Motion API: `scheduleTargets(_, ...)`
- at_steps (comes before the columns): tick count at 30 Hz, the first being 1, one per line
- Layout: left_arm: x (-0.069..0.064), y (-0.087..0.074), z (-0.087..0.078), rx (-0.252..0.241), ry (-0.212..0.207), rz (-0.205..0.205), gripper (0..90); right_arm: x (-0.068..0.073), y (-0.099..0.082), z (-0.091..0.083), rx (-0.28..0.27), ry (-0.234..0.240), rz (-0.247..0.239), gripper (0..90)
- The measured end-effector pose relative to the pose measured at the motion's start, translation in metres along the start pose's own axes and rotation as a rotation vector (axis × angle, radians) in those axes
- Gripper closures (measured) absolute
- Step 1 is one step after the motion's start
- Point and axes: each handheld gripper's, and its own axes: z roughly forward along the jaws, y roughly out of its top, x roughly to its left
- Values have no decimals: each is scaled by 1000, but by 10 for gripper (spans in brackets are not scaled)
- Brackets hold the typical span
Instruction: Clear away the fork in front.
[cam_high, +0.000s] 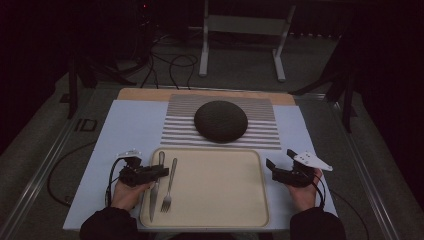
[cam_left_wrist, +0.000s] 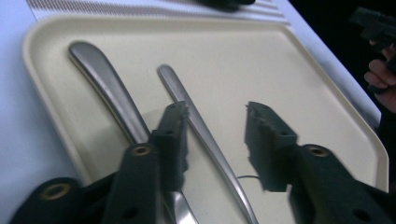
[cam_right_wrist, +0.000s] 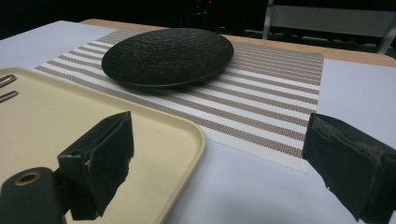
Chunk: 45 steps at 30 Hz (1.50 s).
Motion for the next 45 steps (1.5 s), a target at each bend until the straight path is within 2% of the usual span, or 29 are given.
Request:
scheduleTargets(3,-2,1,-4,-51,-9,12,517,0,0,0,0,3,0,91)
scheduleTargets(7,-6,4,-7,-82,4,39,462,1,0,0,1,6,-2,91)
scheduleTargets(10,-7,6,-9,-105,-20,53,461,1,0,0,3,10,-4,91)
scheduleTargets(12,-8,7,-11,-126,-20,57,406,2,0,0,3,10,-8,91)
scheduleTargets(19,-16,14,-15,-153,28,91,194,3,0,0,2,13,-6,91)
scheduleTargets(20,-17,15,-16,-166,42,95,194,3,0,0,2,14,-8,91)
scheduleTargets(21,-18,16,-17,-168,57,101,154,3,0,0,2,14,-7,91)
scheduleTargets(22,-18,17,-17,-163,69,110,149,3,0,0,0,16,-8,91)
scheduleTargets(24,-20,19,-18,-166,65,136,71,4,0,0,1,16,-8,91)
scheduleTargets(25,-20,19,-18,-166,65,136,58,4,0,0,1,16,-8,91)
scheduleTargets(27,-24,21,-19,-185,95,160,27,4,0,-1,2,15,-9,91)
scheduleTargets(34,-27,30,-17,-206,160,191,0,5,-2,-2,1,15,-10,91)
scheduleTargets(37,-29,35,-15,-230,183,199,0,5,-2,-2,1,15,-11,91)
scheduleTargets(45,-29,44,-9,-262,202,212,0,5,-4,-1,2,14,-15,91)
